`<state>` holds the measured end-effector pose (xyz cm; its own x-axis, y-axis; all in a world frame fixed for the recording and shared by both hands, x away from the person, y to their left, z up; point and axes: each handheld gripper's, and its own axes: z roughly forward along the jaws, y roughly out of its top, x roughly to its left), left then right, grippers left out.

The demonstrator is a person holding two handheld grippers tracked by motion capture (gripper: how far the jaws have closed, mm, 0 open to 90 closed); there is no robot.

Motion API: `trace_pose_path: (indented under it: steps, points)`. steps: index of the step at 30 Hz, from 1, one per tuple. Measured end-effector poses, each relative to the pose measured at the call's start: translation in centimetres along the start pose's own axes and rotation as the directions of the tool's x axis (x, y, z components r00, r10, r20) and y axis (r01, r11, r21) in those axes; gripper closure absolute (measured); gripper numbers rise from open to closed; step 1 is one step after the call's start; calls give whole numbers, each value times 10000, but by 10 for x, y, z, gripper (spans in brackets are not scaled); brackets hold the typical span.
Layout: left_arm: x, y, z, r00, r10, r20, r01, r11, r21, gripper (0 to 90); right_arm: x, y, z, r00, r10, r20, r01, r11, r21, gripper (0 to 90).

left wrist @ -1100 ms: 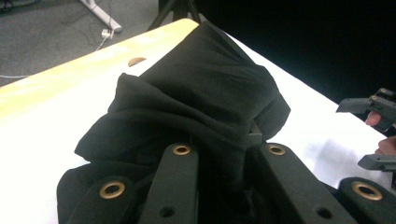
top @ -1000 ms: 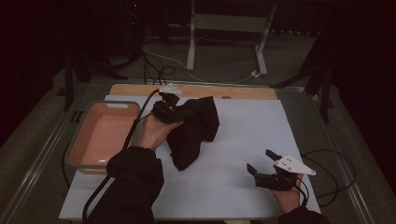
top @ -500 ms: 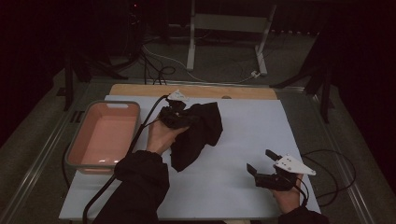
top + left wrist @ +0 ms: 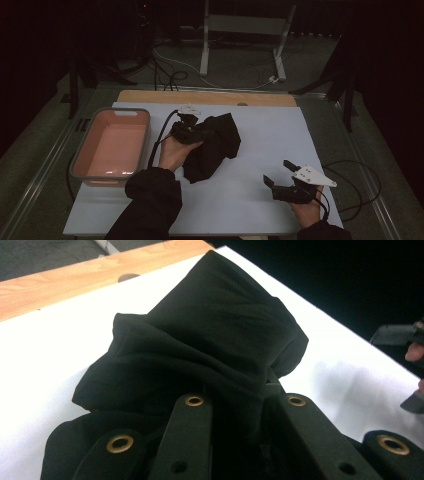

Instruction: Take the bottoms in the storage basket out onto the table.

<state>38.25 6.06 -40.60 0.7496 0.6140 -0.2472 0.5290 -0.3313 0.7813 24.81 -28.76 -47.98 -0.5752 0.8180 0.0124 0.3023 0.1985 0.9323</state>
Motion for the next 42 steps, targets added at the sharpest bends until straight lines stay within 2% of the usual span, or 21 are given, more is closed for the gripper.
trace_pose_path:
  steps: [3,6,14,20,21,22,23,24,25,26,27,29,31,32,35,38,42]
  points:
    - [-6,-1,5,9996,280,-47,-279,9994,185,825,0,0,0,10000,12,1,-12,10000,7,81]
    - [-9,-3,9,9994,349,-12,-348,9991,260,821,0,0,0,10000,14,6,-14,10000,17,81]
    - [-14,-9,21,9998,199,-37,-197,9987,460,816,0,0,0,10000,2,32,-2,10000,40,81]
    - [-19,-14,29,9993,146,354,-163,9986,495,791,-1,0,0,10000,-4,41,3,10000,47,81]
    - [-20,-14,31,9993,73,358,-87,9992,384,566,-1,0,0,10000,-15,61,15,10000,66,81]
    - [-20,-14,31,9993,29,382,-41,9995,314,566,-1,0,0,10000,-15,61,15,10000,66,81]
    - [-19,-14,31,9995,-43,306,36,9997,223,517,-1,0,0,10000,-20,61,20,10000,63,81]
    - [-19,-14,31,9998,-102,166,100,9999,124,371,-1,0,0,10000,-22,63,22,10000,59,81]
    - [-18,-14,30,9998,-165,82,165,9998,58,371,-1,0,0,10000,-22,63,22,10000,59,81]
    - [-17,-14,29,9998,-196,41,196,9998,-7,280,-1,0,0,10000,3,57,-3,10000,58,81]
    - [-16,-14,27,9999,-167,-21,167,9999,-34,280,-1,0,0,10000,3,57,-3,10000,58,81]
    - [-15,-15,24,9996,-198,-208,195,9997,-146,173,-1,0,0,10000,8,64,-8,10000,61,81]
    - [-12,-16,20,9990,-321,-319,311,9990,-319,109,-1,0,1,10000,-12,77,11,10000,62,81]
    - [-10,-16,18,9980,-376,-515,355,9986,-398,27,-1,0,0,10000,-27,58,26,10000,76,81]
    - [-8,-17,15,9975,-347,-619,314,9981,-534,0,-1,0,1,10000,-28,71,27,10000,76,81]
    - [-6,-18,11,9986,-277,-453,239,9963,-828,0,-1,0,1,10000,-37,82,36,10000,85,81]
    - [-4,-21,7,9984,21,-558,-89,9924,-1229,0,-1,0,1,9999,-46,112,44,9999,116,81]
